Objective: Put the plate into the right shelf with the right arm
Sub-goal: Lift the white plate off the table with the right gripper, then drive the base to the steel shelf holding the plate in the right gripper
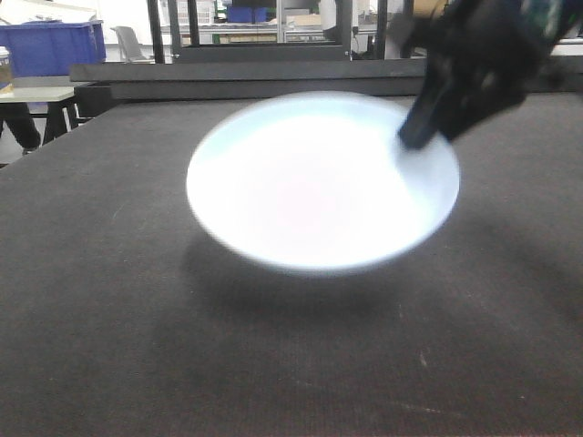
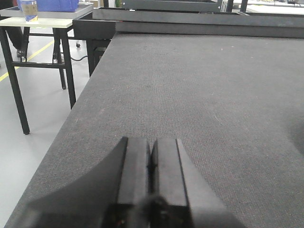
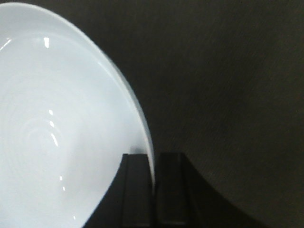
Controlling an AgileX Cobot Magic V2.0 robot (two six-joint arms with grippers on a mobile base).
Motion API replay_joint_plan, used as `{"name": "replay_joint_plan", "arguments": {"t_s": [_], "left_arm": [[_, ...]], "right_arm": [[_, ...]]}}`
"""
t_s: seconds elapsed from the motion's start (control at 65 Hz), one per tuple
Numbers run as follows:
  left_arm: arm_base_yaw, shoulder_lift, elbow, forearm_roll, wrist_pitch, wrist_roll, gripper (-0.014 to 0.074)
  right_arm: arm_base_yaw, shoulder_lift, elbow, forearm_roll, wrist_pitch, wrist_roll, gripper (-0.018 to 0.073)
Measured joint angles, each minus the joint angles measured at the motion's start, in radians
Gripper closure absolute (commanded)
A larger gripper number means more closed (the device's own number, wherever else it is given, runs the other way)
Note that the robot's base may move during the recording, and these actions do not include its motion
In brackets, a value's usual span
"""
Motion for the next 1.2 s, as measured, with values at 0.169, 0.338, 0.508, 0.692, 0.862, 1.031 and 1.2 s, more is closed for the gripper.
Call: {"name": "replay_joint_plan", "arguments": {"t_s": [0.169,0.338,0.508,0.692,0.862,1.031,1.2], "left_arm": [[0.000,0.000,0.000,0.000,0.000,0.000,0.0643],[0.000,0.000,0.000,0.000,0.000,0.000,0.0643],[0.000,0.000,0.000,0.000,0.000,0.000,0.0643],[0.000,0.000,0.000,0.000,0.000,0.000,0.0643],[0.000,0.000,0.000,0.000,0.000,0.000,0.0643],[0.000,0.000,0.000,0.000,0.000,0.000,0.0643],[0.000,0.000,0.000,0.000,0.000,0.000,0.0643]], "right_arm": [[-0.007,-0.207,0.000,-0.004,-0.031,0.000,0.0503],[-0.007,-0.401,0.029,-0.004,-0.087,0.000,0.0503],[-0.007,-0.610,0.107,-0.004,-0.191,0.000,0.0503],[-0.007,-0.790,0.213,-0.004,-0.320,0.000,0.0503],[-0.007,-0.878,0.247,-0.004,-0.370,0.000,0.0503],[-0.007,-0.894,0.248,-0.002,-0.425,0.000,0.0503],[-0.007,-0.894,0.248,0.000,-0.434,0.000,0.0503]]}}
